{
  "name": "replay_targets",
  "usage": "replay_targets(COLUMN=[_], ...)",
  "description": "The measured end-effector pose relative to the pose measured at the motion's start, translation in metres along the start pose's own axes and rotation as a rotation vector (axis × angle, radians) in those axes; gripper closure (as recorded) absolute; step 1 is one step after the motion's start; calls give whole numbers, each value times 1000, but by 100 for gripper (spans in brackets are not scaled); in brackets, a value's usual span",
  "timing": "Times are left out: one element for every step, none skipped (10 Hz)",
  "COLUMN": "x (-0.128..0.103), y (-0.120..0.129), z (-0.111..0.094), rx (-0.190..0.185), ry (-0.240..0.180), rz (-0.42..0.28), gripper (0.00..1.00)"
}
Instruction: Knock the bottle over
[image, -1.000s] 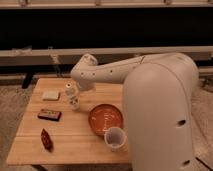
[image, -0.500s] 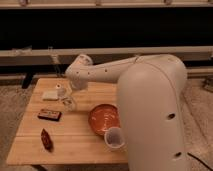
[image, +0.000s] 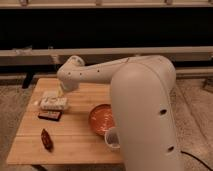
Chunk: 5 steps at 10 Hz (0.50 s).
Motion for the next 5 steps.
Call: replay_targets(x=[0,4,10,15,15], y=[0,-6,-18,-21,-17], z=[-1,-4,-9,-12,-12], rx=[1,4,10,11,7], ry=[2,6,7,8,8], rz=[5,15,19,16,11], gripper=[35,35,35,35,35])
